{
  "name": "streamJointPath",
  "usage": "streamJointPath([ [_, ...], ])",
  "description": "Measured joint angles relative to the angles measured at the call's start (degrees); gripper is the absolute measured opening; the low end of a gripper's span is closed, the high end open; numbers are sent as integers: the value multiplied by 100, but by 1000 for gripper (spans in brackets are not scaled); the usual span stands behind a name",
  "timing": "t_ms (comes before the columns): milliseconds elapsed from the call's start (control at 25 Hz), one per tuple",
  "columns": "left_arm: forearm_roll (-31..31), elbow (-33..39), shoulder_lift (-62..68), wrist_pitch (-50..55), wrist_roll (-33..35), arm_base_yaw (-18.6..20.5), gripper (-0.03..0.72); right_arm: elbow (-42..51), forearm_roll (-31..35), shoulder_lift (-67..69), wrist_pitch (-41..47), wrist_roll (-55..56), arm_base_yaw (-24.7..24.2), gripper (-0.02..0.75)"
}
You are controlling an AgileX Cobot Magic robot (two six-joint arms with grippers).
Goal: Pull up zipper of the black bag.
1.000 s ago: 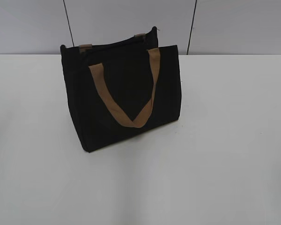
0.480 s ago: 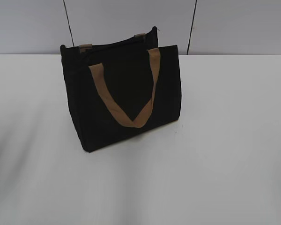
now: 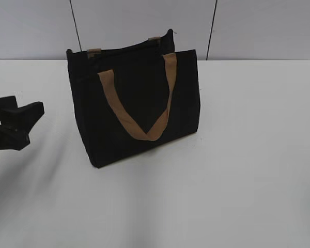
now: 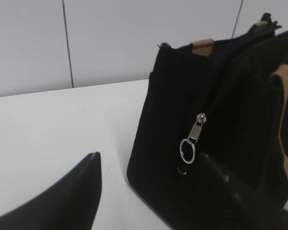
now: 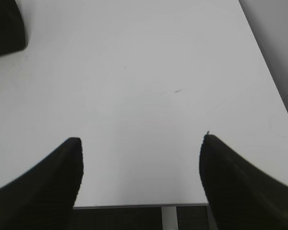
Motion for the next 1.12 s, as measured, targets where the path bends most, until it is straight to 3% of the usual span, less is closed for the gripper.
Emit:
streamJointPath([
  [200, 381, -144, 972, -381, -154, -6, 468, 0, 0, 0, 0, 0, 0, 574],
  [640, 844, -1262, 2773, -510, -165, -6, 468, 0, 0, 0, 0, 0, 0, 574],
  [1120, 1501, -1955, 3613, -804, -165, -6, 450, 0, 0, 0, 0, 0, 0, 574],
])
